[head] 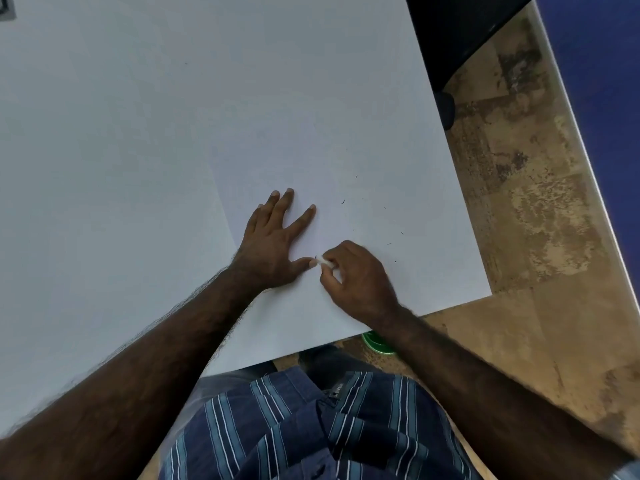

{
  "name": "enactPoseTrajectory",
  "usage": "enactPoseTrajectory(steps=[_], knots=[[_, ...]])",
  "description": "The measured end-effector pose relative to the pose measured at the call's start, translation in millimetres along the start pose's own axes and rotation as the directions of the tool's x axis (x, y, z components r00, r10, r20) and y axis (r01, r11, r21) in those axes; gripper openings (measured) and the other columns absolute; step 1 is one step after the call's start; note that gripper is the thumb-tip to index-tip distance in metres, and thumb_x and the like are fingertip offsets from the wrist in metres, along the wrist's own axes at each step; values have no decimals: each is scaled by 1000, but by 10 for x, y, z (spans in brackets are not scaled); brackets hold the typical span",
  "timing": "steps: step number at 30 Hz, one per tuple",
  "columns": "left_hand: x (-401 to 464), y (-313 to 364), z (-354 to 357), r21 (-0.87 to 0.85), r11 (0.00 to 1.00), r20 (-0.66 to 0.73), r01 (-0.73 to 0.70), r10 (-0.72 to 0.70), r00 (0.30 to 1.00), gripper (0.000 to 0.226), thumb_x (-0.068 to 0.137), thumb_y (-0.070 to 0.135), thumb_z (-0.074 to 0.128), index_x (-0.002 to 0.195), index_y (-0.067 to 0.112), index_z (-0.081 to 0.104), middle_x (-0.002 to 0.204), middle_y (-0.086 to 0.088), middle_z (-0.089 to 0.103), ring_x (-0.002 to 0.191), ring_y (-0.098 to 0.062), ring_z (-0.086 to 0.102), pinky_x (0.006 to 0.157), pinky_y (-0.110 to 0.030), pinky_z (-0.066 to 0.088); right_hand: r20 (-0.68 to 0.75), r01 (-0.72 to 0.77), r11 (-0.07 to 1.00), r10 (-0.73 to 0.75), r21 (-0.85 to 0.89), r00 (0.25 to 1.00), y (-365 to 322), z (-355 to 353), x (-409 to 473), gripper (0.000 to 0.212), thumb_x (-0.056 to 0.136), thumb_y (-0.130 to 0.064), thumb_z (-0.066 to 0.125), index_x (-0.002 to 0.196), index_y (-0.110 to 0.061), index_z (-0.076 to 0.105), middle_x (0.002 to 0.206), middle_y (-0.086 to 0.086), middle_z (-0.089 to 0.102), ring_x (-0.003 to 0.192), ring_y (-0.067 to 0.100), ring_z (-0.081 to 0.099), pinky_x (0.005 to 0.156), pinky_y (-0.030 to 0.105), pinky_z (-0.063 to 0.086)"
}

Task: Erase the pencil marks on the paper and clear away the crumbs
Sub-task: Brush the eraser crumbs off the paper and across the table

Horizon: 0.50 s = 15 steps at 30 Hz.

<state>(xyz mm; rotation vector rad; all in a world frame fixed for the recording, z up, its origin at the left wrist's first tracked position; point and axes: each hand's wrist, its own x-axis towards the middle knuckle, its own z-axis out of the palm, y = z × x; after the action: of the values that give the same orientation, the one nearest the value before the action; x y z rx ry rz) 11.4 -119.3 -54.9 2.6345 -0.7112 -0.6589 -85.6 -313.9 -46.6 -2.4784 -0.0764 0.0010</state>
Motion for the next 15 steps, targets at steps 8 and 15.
enactPoseTrajectory(steps=[8, 15], knots=[[7, 18, -8, -17, 1000, 8, 16, -16, 1000, 103, 87, 71, 63, 165, 40, 4, 172, -3, -17, 159, -24, -18, 129, -45, -5, -58, -60, 998, 61, 25, 996, 41, 18, 102, 7, 93, -13, 77, 96, -10, 71, 89, 0, 66, 82, 7, 54, 78, 10, 39], [12, 42, -20, -23, 999, 24, 49, -49, 999, 113, 85, 69, 68, 166, 33, -4, 172, -1, -19, 158, -22, -19, 128, -42, -6, -240, -177, 984, 172, 2, 955, 248, -136, 297, 10, 90, -8, 78, 86, -9, 69, 83, 2, 65, 77, 14, 57, 72, 24, 44]])
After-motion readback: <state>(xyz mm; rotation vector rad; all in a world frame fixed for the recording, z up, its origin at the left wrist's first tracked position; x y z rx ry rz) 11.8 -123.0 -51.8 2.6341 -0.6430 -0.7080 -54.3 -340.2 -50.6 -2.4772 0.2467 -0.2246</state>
